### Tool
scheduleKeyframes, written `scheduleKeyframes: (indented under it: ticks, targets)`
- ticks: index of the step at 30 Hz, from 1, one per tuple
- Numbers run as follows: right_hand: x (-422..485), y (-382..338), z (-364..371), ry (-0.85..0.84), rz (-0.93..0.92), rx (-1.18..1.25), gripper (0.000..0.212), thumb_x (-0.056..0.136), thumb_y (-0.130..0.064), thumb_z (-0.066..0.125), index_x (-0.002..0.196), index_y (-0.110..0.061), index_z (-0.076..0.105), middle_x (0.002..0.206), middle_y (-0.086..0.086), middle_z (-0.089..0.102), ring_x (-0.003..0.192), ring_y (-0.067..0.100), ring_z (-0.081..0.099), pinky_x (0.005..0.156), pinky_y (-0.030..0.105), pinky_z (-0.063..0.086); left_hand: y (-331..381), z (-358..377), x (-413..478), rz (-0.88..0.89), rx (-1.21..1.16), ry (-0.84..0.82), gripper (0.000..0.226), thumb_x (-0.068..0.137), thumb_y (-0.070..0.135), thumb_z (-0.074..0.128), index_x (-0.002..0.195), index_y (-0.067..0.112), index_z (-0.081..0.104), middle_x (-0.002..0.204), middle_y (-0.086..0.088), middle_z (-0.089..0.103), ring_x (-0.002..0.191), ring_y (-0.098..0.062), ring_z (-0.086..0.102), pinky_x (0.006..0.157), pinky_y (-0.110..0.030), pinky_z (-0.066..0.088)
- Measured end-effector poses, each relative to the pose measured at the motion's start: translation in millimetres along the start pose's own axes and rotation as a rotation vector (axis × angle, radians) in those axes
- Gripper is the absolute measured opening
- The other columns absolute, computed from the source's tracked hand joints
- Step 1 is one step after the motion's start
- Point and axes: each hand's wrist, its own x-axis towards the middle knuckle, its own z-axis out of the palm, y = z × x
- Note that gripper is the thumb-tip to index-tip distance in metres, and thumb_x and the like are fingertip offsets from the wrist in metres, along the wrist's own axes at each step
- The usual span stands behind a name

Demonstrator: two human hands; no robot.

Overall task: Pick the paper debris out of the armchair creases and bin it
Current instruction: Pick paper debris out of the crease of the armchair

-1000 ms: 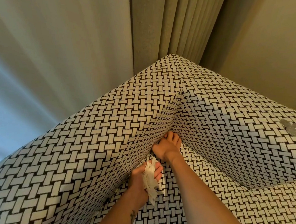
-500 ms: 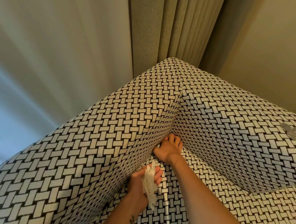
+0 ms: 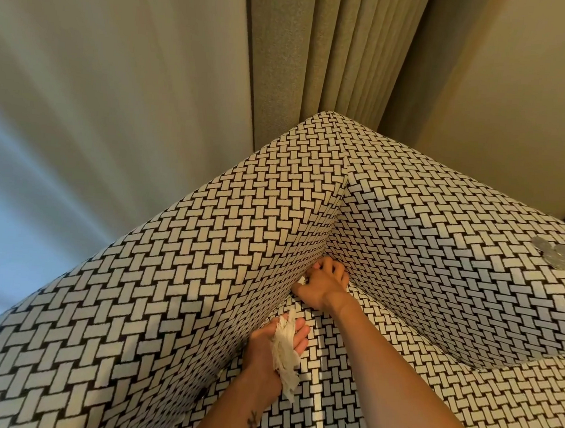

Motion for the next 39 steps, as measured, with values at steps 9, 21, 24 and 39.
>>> scheduleKeyframes:
  ticks: [9, 21, 24, 39]
  targets:
    - [-5, 8, 9, 0.111, -0.081, 0.036, 0.044, 0.089, -0.055, 0.059, 0.12, -0.025, 0.068, 0.119, -0.006, 0.026, 0.133, 0.028, 0.02, 0.118, 0.041, 0.011, 2, 0, -3, -0.003, 0.0, 0.001, 0.034, 0.106, 0.014, 0.028, 0.117, -0.001, 0.056, 0.104, -0.023, 0.067, 0.112, -0.037, 0.058, 0.119, -0.046, 0.033]
    - [-5, 9, 8, 0.074, -0.079, 0.009, 0.043, 0.085, -0.057, 0.063, 0.118, -0.03, 0.069, 0.135, -0.003, 0.032, 0.136, 0.028, 0.017, 0.119, 0.041, 0.01, 3, 7, -3, -0.032, 0.037, 0.044, 0.044, 0.108, 0.017, 0.026, 0.137, -0.006, 0.05, 0.13, -0.026, 0.059, 0.129, -0.035, 0.052, 0.12, -0.039, 0.03]
    - [-10, 15, 16, 0.174, -0.132, 0.091, 0.037, 0.088, -0.053, 0.064, 0.112, -0.027, 0.074, 0.137, -0.002, 0.038, 0.135, 0.028, 0.02, 0.116, 0.037, 0.011, 0, 8, -1, -0.016, 0.061, 0.083, 0.048, 0.109, 0.018, 0.026, 0.142, -0.011, 0.045, 0.137, -0.027, 0.055, 0.138, -0.037, 0.046, 0.116, -0.039, 0.033]
    - [-106, 23, 39, 0.082, -0.368, -0.03, 0.049, 0.107, -0.043, 0.037, 0.155, -0.04, 0.035, 0.169, -0.001, 0.015, 0.155, 0.022, -0.003, 0.125, 0.049, -0.005, 3, -8, -4, -0.044, 0.045, -0.093, 0.05, 0.103, 0.042, 0.041, 0.12, 0.005, 0.071, 0.115, -0.02, 0.073, 0.113, -0.036, 0.065, 0.109, -0.045, 0.045]
